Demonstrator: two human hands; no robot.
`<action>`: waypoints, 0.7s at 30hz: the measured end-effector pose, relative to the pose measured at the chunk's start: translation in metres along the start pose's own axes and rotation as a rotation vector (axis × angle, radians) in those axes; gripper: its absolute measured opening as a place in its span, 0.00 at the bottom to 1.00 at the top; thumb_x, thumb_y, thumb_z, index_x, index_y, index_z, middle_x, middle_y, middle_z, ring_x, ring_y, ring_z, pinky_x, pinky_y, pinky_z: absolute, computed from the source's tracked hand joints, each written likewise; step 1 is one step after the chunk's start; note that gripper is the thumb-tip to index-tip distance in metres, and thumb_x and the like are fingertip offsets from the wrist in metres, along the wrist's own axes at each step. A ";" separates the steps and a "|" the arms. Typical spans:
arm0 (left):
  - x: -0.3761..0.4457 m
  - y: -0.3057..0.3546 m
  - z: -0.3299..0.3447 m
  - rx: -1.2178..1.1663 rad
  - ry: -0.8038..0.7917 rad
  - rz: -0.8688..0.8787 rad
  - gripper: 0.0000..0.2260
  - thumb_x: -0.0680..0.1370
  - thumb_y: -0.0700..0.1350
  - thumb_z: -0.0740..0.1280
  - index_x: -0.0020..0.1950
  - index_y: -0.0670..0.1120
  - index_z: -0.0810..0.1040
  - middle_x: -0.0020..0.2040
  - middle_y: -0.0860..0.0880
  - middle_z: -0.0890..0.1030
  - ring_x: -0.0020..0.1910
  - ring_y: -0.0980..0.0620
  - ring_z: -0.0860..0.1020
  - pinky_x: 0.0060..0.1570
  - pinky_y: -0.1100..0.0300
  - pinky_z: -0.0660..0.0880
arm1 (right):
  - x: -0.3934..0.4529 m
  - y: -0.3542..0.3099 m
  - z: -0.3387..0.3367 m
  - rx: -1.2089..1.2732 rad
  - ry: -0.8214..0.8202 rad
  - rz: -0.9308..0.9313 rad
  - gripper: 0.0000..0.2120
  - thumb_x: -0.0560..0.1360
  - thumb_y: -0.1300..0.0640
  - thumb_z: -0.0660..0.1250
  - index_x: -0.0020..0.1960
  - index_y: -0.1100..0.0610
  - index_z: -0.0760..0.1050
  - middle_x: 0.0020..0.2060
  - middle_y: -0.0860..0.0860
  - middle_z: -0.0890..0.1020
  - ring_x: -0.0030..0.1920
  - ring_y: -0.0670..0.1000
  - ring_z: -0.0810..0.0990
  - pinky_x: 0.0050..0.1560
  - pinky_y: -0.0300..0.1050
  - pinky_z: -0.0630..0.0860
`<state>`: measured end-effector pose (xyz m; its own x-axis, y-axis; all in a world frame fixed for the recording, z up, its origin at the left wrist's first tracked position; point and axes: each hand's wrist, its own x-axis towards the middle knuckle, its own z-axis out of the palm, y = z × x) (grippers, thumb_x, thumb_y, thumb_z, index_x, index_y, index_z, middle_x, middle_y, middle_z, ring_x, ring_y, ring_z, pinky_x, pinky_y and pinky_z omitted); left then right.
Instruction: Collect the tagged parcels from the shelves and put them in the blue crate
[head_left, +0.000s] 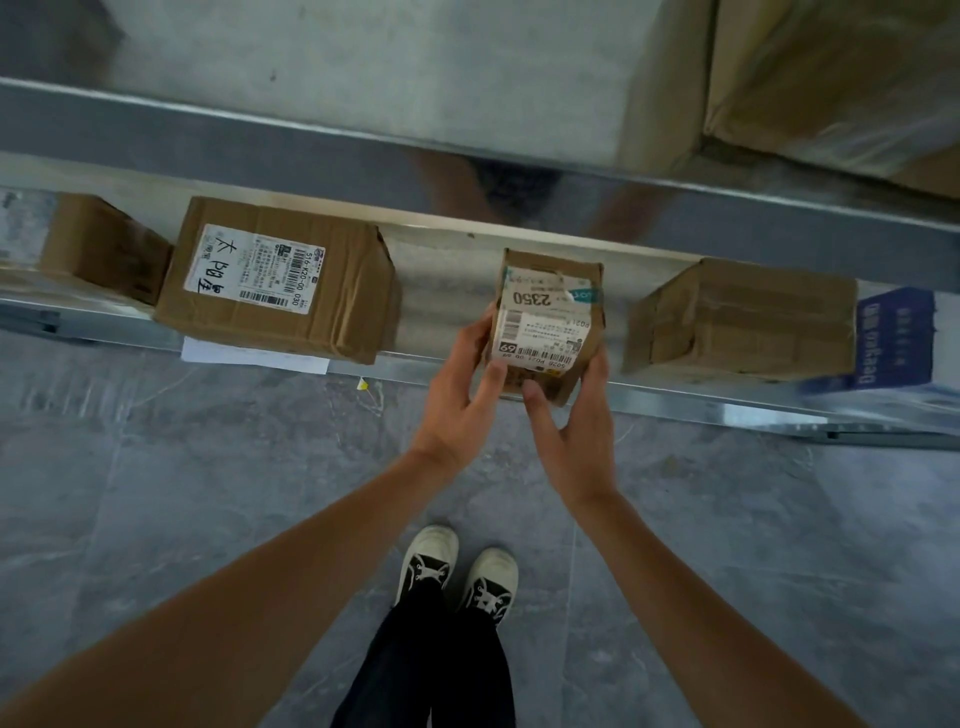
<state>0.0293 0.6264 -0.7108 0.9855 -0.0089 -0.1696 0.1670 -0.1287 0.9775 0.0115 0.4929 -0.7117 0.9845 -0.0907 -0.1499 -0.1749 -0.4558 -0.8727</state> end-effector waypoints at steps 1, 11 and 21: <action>0.003 0.004 0.001 -0.026 0.031 -0.070 0.19 0.82 0.50 0.55 0.70 0.45 0.69 0.62 0.51 0.79 0.62 0.59 0.76 0.58 0.64 0.75 | 0.004 -0.004 0.000 0.048 0.012 0.041 0.32 0.79 0.47 0.65 0.77 0.55 0.56 0.65 0.45 0.74 0.63 0.39 0.74 0.59 0.32 0.74; 0.060 0.000 -0.016 -0.384 -0.084 -0.727 0.40 0.76 0.70 0.35 0.72 0.49 0.71 0.66 0.44 0.77 0.65 0.45 0.74 0.68 0.46 0.66 | 0.066 -0.009 0.033 0.332 -0.193 0.504 0.24 0.81 0.37 0.51 0.66 0.52 0.66 0.58 0.50 0.78 0.53 0.49 0.79 0.55 0.48 0.76; 0.076 0.001 -0.021 -0.337 -0.091 -0.686 0.35 0.78 0.68 0.39 0.68 0.50 0.75 0.60 0.45 0.81 0.59 0.47 0.79 0.63 0.45 0.71 | 0.077 -0.015 0.049 0.436 -0.152 0.537 0.30 0.78 0.34 0.55 0.71 0.54 0.67 0.61 0.54 0.80 0.59 0.55 0.80 0.62 0.58 0.76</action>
<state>0.1052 0.6468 -0.7201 0.6542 -0.1198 -0.7468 0.7544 0.1739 0.6330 0.0904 0.5360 -0.7333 0.7596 -0.0648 -0.6472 -0.6477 0.0162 -0.7618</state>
